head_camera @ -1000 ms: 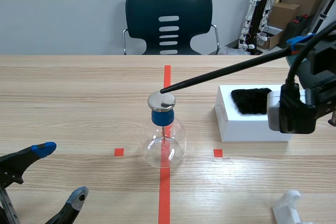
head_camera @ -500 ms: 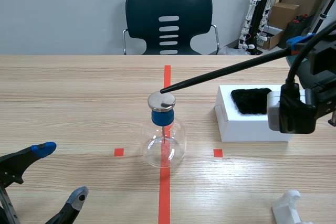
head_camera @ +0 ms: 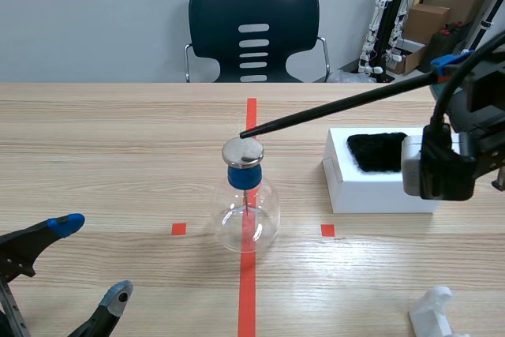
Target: Do the electroscope experiment. hold the rod still at the electroscope
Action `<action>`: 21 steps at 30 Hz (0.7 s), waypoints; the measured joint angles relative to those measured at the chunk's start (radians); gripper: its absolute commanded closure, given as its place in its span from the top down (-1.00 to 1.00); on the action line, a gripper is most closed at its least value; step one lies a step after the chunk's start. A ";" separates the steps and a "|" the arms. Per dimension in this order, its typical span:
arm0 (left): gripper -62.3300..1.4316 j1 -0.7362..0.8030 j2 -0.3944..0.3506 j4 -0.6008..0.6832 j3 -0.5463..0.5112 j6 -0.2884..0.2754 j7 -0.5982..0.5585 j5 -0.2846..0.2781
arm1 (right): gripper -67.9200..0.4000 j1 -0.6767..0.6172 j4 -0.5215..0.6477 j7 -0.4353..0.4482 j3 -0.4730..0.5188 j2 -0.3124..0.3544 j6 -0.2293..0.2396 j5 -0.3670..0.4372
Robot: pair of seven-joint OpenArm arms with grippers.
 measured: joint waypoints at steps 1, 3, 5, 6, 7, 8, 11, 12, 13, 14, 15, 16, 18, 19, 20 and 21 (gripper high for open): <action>1.00 0.000 0.000 0.000 0.000 0.000 0.000 0.000 | -0.96 0.000 0.000 0.000 0.000 0.000 -0.003 0.016; 1.00 0.000 0.000 0.000 0.000 0.000 0.000 0.000 | -0.96 -0.001 0.003 0.006 0.006 0.000 -0.004 0.060; 1.00 0.000 0.000 0.000 0.000 0.000 0.000 0.000 | -0.96 -0.020 0.019 0.032 0.038 0.000 -0.004 0.101; 1.00 0.000 0.000 0.000 0.000 0.000 0.000 0.000 | -0.96 -0.037 0.033 0.043 0.061 0.000 -0.004 0.117; 1.00 0.000 0.000 0.000 0.000 0.000 0.000 0.000 | -0.96 -0.057 0.048 0.056 0.087 0.000 -0.005 0.135; 1.00 0.000 0.000 0.000 0.000 0.000 0.000 0.000 | -0.96 -0.083 0.064 0.072 0.113 0.000 -0.005 0.152; 1.00 0.000 0.000 0.000 0.000 0.000 0.000 0.000 | -0.96 -0.166 0.106 0.105 0.170 -0.005 -0.005 0.183; 1.00 0.000 0.000 0.000 0.000 0.000 0.000 0.000 | -0.96 -0.197 0.121 0.119 0.190 -0.017 -0.004 0.184; 1.00 0.000 0.000 0.000 0.000 0.000 0.000 0.000 | -0.96 -0.225 0.135 0.132 0.211 -0.036 -0.005 0.191; 1.00 0.000 0.000 0.000 0.000 0.000 0.000 0.000 | -0.96 -0.254 0.149 0.147 0.232 -0.061 -0.005 0.194; 1.00 0.000 0.000 0.000 0.000 0.000 0.000 0.000 | -0.96 -0.280 0.160 0.160 0.253 -0.089 -0.019 0.195; 1.00 0.000 0.000 0.000 0.000 0.000 0.000 0.000 | -0.96 -0.309 0.171 0.179 0.274 -0.120 -0.042 0.198; 1.00 0.000 0.000 0.000 0.000 0.000 0.000 0.000 | -0.96 -0.358 0.188 0.217 0.310 -0.175 -0.068 0.198; 1.00 0.000 0.000 0.000 0.000 0.000 0.000 0.000 | -0.96 -0.385 0.195 0.241 0.326 -0.203 -0.073 0.198; 1.00 0.000 0.000 0.000 0.000 0.000 0.000 0.000 | -0.96 -0.412 0.202 0.263 0.343 -0.230 -0.073 0.197; 1.00 0.000 0.000 0.000 0.000 0.000 0.000 0.000 | -0.96 -0.441 0.208 0.285 0.356 -0.254 -0.077 0.197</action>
